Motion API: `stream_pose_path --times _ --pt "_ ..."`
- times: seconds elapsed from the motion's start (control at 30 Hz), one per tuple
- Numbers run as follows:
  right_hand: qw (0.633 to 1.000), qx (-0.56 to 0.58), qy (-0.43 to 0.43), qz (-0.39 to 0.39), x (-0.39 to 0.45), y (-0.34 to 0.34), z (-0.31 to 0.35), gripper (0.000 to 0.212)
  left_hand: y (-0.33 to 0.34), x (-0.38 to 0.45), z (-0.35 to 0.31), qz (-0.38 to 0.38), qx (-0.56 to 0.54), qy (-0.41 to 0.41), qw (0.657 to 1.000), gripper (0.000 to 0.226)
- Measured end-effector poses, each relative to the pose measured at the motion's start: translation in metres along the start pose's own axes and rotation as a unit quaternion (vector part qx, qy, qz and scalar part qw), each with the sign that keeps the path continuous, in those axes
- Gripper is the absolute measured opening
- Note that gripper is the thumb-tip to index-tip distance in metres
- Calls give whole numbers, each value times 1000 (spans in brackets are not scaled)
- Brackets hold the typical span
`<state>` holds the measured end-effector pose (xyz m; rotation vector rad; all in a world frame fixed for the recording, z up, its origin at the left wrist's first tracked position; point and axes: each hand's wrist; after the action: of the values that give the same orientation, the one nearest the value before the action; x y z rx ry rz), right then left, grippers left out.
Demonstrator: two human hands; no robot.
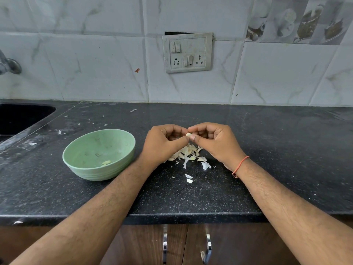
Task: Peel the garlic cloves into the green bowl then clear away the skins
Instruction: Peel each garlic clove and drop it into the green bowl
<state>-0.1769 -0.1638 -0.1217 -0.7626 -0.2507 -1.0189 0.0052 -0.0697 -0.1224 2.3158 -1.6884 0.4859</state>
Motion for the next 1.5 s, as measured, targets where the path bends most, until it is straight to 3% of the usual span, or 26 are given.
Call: stream_pose_path --times 0.23,0.7,0.83,1.1,1.5 --pt "1000 -7 18 -10 -1 1 2 17 -1 0 1 -3 42 14 999 13" --pt "998 -57 12 -15 -5 0 9 11 -1 -2 -5 -23 16 -26 999 10" --pt "993 -120 -13 -11 -7 1 12 2 -1 -1 -7 -32 7 -28 999 10" --pt "978 -198 -65 -24 -10 3 12 12 0 -2 -5 -25 46 -22 998 8" --pt "991 -132 12 -28 -9 0 13 12 0 -3 -8 -49 121 22 991 14"
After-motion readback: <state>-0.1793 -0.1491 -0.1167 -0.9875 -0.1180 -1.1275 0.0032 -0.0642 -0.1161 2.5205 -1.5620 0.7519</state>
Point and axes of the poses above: each hand's wrist, its own x-axis towards the middle knuckle, its own y-axis out of the palm, z = x × y, and after that the axes turned 13 degrees about -x, right-handed
